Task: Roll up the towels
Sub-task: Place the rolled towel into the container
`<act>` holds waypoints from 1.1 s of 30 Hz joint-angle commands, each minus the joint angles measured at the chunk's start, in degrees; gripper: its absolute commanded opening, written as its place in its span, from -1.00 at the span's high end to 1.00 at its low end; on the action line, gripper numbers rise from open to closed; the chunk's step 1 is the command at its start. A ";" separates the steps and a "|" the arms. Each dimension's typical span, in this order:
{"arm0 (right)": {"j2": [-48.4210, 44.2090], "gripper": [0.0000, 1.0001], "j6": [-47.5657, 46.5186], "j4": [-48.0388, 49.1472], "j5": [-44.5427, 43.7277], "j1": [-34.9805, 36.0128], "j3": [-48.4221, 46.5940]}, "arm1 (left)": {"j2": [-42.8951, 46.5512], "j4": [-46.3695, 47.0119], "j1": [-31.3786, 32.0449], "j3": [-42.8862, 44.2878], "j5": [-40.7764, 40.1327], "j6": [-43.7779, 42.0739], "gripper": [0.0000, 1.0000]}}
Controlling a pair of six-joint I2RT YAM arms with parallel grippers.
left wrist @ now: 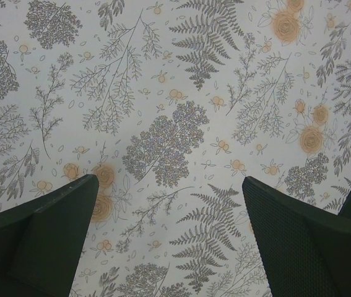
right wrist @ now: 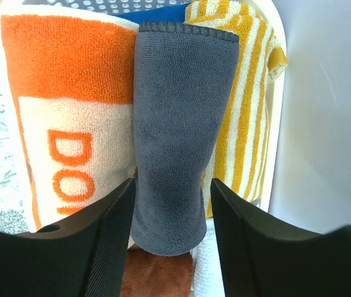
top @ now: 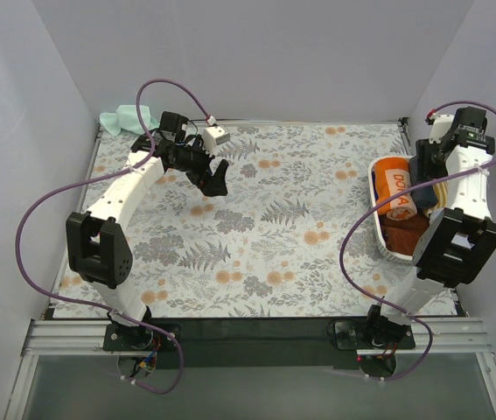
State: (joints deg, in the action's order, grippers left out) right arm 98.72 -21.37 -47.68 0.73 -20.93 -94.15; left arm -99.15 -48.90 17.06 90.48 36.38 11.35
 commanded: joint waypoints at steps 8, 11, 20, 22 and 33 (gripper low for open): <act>4.99 -0.02 0.18 -0.40 1.64 -0.52 -3.23 | -1.30 -0.49 -0.01 2.51 -0.08 -0.46 -0.96; 7.18 -0.03 0.36 -0.40 3.48 -0.52 -3.50 | -1.13 -0.93 -0.01 2.51 -0.61 -0.81 -0.96; 7.19 0.37 -2.36 -0.48 7.01 -0.52 -0.95 | -0.78 -0.58 -0.01 1.37 -1.22 -1.60 -0.96; 7.10 0.28 -2.54 -0.48 5.60 -0.60 -0.95 | -0.69 -0.40 -0.01 1.37 -1.40 -1.60 -0.96; 2.89 -0.35 -3.86 -4.61 4.09 -1.22 -8.50 | 2.03 1.62 -2.11 4.09 -1.15 0.86 -0.96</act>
State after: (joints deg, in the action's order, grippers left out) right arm 106.08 -24.43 -50.09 3.95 -22.02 -97.49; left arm -101.08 -48.84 16.47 92.03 34.87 10.55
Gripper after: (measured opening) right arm 0.662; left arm 0.982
